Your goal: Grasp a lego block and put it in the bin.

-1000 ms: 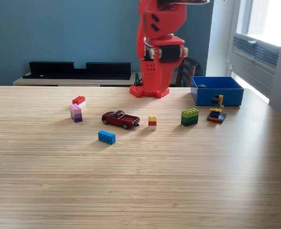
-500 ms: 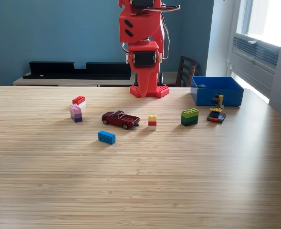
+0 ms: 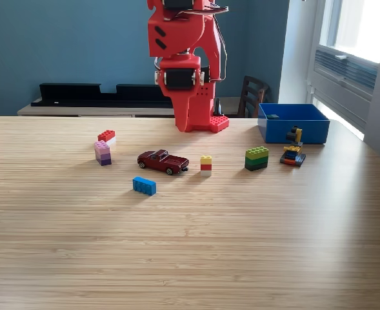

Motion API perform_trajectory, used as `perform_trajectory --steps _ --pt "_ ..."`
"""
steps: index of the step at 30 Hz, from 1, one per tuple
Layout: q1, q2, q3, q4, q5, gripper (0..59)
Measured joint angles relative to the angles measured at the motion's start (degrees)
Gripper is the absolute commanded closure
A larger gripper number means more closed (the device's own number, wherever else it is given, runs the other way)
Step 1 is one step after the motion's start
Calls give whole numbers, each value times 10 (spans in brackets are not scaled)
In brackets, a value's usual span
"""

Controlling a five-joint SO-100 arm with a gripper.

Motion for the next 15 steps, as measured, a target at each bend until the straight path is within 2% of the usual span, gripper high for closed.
perform_trajectory --steps 7,12,15 --pt "102 -3 -26 -22 79 585" --pt "150 -3 -22 -57 84 585" --pt "152 -4 6 -88 67 585"
